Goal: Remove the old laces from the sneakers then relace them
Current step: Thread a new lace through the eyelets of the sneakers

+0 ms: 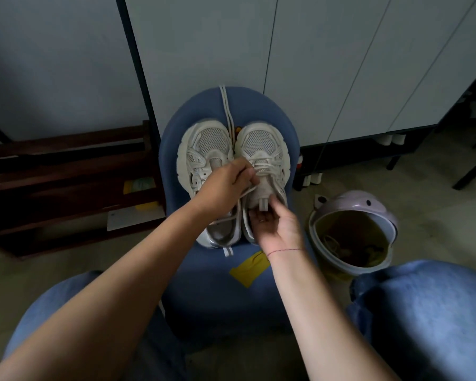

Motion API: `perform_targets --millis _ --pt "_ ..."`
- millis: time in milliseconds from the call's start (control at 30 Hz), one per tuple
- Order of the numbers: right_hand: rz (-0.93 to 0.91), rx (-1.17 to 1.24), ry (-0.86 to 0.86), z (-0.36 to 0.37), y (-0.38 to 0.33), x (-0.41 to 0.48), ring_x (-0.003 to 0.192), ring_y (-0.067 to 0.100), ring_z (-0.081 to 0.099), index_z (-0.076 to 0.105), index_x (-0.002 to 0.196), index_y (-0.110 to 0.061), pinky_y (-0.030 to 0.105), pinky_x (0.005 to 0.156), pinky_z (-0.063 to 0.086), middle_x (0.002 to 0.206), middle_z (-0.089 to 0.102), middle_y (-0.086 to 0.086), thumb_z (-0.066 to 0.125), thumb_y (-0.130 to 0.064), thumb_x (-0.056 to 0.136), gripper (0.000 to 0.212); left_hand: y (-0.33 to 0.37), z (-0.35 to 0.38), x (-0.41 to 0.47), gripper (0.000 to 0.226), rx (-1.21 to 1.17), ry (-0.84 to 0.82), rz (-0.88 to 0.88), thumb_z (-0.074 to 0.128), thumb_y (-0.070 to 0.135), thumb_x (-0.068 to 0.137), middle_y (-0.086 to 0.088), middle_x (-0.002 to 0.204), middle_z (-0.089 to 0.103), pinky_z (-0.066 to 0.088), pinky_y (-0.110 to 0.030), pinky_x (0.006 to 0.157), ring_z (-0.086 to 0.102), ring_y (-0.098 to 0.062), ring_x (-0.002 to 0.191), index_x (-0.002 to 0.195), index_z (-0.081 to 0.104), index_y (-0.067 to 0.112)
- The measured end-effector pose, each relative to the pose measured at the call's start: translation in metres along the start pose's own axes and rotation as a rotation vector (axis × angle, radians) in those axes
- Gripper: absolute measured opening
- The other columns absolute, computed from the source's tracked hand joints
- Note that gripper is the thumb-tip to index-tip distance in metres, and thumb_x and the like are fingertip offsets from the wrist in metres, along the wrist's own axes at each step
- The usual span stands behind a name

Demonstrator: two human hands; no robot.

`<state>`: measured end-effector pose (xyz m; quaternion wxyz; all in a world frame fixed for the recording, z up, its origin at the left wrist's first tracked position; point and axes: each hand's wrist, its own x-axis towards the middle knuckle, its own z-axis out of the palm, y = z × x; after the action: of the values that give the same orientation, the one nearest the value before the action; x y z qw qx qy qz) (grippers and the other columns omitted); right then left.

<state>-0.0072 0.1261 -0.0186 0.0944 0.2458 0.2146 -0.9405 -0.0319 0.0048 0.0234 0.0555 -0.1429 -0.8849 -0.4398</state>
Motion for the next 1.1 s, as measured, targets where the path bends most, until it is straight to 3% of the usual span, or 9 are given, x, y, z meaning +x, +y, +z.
perform_targets --millis 67,200,467,533,600,667,733,900,1100 --pt "-0.03 0.0 -0.046 0.004 0.004 0.001 0.077 0.022 0.068 0.062 0.102 -0.004 0.032 0.076 0.057 0.085 0.07 0.012 0.049 -0.012 0.095 0.017 0.002 0.0 -0.001 0.026 0.002 0.01 0.004 0.045 0.02 0.104 0.015 0.076 0.06 0.035 -0.007 0.059 0.052 0.013 0.063 0.095 0.066 0.008" --pt "-0.113 -0.109 -0.129 0.007 0.008 -0.001 0.1 0.026 0.062 0.056 0.122 -0.003 0.04 0.098 0.046 0.11 0.065 0.017 0.043 -0.018 0.099 0.03 0.003 0.0 -0.001 0.025 0.013 0.007 0.011 0.045 0.019 0.104 0.016 0.072 0.057 0.036 -0.009 0.058 0.052 0.009 0.063 0.094 0.066 0.01" --pt "-0.19 -0.216 -0.097 0.018 0.007 -0.003 0.115 0.034 0.058 0.053 0.128 -0.002 0.049 0.101 0.045 0.125 0.059 0.023 0.042 -0.016 0.1 0.033 0.002 0.0 -0.002 0.02 0.044 0.033 0.047 0.046 0.016 0.103 0.011 0.081 0.063 0.039 -0.009 0.064 0.056 -0.002 0.073 0.095 0.062 0.008" --pt "-0.154 -0.215 -0.072 0.02 0.0 -0.005 0.103 0.03 0.063 0.055 0.123 0.001 0.039 0.084 0.055 0.113 0.065 0.021 0.041 -0.017 0.101 0.032 0.002 -0.001 -0.002 0.018 0.065 0.046 0.061 0.046 0.016 0.103 0.009 0.081 0.063 0.039 -0.011 0.064 0.056 -0.006 0.071 0.095 0.061 0.007" --pt "-0.119 -0.193 -0.062 0.02 -0.009 -0.008 0.079 0.022 0.068 0.059 0.106 -0.001 0.029 0.062 0.059 0.084 0.072 0.015 0.04 -0.017 0.101 0.026 0.002 -0.001 -0.003 0.018 0.078 0.07 0.068 0.047 0.016 0.103 0.004 0.082 0.064 0.043 -0.019 0.066 0.058 -0.012 0.073 0.096 0.06 0.006" --pt "-0.108 -0.166 -0.05 0.017 -0.017 -0.008 0.06 0.018 0.069 0.059 0.094 -0.003 0.028 0.055 0.058 0.066 0.07 0.01 0.041 -0.017 0.101 0.024 -0.001 -0.001 -0.002 0.019 0.09 0.093 0.049 0.047 0.017 0.102 -0.003 0.083 0.066 0.045 -0.032 0.069 0.06 -0.019 0.074 0.096 0.06 0.005" --pt "-0.096 -0.146 -0.048 0.016 -0.021 -0.009 0.056 0.017 0.069 0.058 0.092 -0.003 0.03 0.053 0.059 0.064 0.07 0.01 0.042 -0.018 0.101 0.023 -0.002 -0.001 -0.002 0.02 0.1 0.108 0.023 0.049 0.02 0.102 -0.008 0.081 0.067 0.045 -0.034 0.066 0.06 -0.023 0.072 0.097 0.061 0.005" --pt "-0.032 -0.109 -0.116 0.012 -0.026 -0.01 0.062 0.02 0.071 0.059 0.094 -0.001 0.035 0.058 0.059 0.072 0.071 0.013 0.042 -0.017 0.101 0.024 0.004 0.002 -0.004 0.018 0.07 0.187 0.004 0.06 0.018 0.097 0.006 0.085 0.066 0.036 -0.002 0.063 0.054 -0.002 0.072 0.104 0.074 0.01" --pt "-0.011 -0.115 -0.123 0.01 -0.03 -0.01 0.083 0.021 0.065 0.06 0.099 -0.002 0.038 0.071 0.057 0.092 0.067 0.014 0.044 -0.017 0.099 0.022 0.007 0.005 -0.002 0.017 0.043 0.208 -0.054 0.065 0.017 0.094 0.01 0.08 0.066 0.036 0.001 0.062 0.051 0.009 0.065 0.104 0.076 0.011"
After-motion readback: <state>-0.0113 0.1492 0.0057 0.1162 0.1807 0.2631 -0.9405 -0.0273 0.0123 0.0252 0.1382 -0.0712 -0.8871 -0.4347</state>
